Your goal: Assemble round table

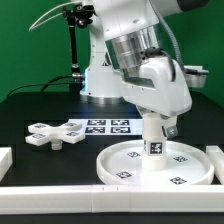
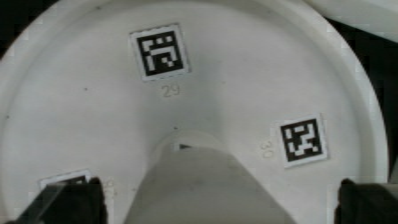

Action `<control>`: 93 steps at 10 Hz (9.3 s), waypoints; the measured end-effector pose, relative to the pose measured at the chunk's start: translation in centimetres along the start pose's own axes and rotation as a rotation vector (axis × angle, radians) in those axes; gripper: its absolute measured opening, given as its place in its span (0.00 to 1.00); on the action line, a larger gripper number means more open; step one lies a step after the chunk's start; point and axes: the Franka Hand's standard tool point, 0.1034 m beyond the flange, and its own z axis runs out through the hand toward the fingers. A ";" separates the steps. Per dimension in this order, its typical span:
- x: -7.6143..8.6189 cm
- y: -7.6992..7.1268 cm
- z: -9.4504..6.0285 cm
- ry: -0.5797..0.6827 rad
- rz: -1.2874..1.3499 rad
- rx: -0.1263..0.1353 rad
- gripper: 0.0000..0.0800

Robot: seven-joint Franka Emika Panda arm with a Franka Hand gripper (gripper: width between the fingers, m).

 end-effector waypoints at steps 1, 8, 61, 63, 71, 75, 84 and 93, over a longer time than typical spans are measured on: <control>0.1 0.0 0.0 0.009 -0.121 -0.012 0.81; 0.3 -0.7 -0.6 0.023 -0.811 -0.063 0.81; 0.8 0.4 0.2 0.082 -1.007 -0.189 0.51; 0.8 0.4 0.2 0.087 -0.921 -0.181 0.51; 0.6 0.4 0.2 0.037 -0.084 -0.056 0.51; 0.4 0.3 0.3 0.039 0.134 -0.049 0.51; 0.8 -0.8 -0.1 0.041 0.688 0.053 0.51; -0.8 -2.1 -0.6 0.017 0.103 -0.011 0.81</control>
Offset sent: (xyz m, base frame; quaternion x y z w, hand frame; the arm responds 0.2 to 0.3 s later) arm 0.0107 -0.0032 0.0031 -0.0161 -0.0054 -0.2283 0.9734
